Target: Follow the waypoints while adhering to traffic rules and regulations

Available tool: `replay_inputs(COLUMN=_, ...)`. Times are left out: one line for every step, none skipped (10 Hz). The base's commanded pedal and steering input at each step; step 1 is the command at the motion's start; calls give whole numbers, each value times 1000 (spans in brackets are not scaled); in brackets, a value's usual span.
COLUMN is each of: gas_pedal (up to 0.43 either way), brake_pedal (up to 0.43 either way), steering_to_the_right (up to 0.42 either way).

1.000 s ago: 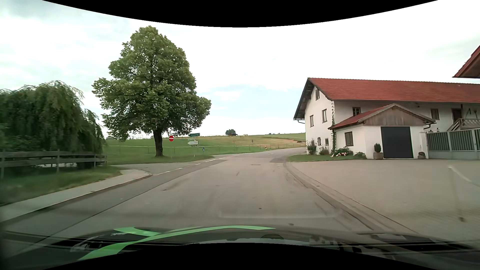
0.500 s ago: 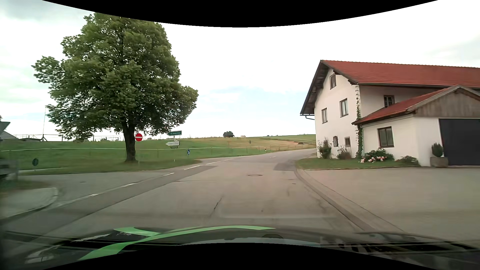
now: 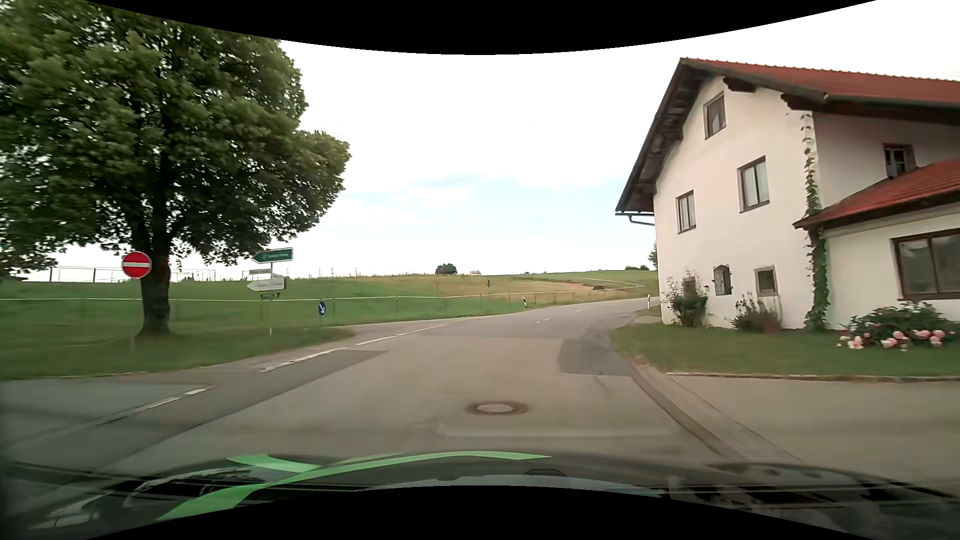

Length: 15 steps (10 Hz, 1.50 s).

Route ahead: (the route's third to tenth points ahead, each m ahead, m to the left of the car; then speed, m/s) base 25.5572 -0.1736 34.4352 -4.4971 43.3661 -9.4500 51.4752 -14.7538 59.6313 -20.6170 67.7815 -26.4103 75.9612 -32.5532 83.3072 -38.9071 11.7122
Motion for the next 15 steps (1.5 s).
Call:
replay_inputs(gas_pedal=138, brake_pedal=0, steering_to_the_right=41)
replay_inputs(gas_pedal=138, brake_pedal=0, steering_to_the_right=48)
replay_inputs(gas_pedal=138, brake_pedal=0, steering_to_the_right=51)
replay_inputs(gas_pedal=138, brake_pedal=0, steering_to_the_right=53)
replay_inputs(gas_pedal=150, brake_pedal=0, steering_to_the_right=53)
replay_inputs(gas_pedal=189, brake_pedal=0, steering_to_the_right=53)
replay_inputs(gas_pedal=189, brake_pedal=0, steering_to_the_right=55)
replay_inputs(gas_pedal=197, brake_pedal=0, steering_to_the_right=58)
replay_inputs(gas_pedal=197, brake_pedal=0, steering_to_the_right=61)
replay_inputs(gas_pedal=197, brake_pedal=0, steering_to_the_right=64)
replay_inputs(gas_pedal=228, brake_pedal=0, steering_to_the_right=64)
replay_inputs(gas_pedal=240, brake_pedal=0, steering_to_the_right=64)
replay_inputs(gas_pedal=260, brake_pedal=0, steering_to_the_right=64)
replay_inputs(gas_pedal=280, brake_pedal=0, steering_to_the_right=64)
replay_inputs(gas_pedal=280, brake_pedal=0, steering_to_the_right=64)
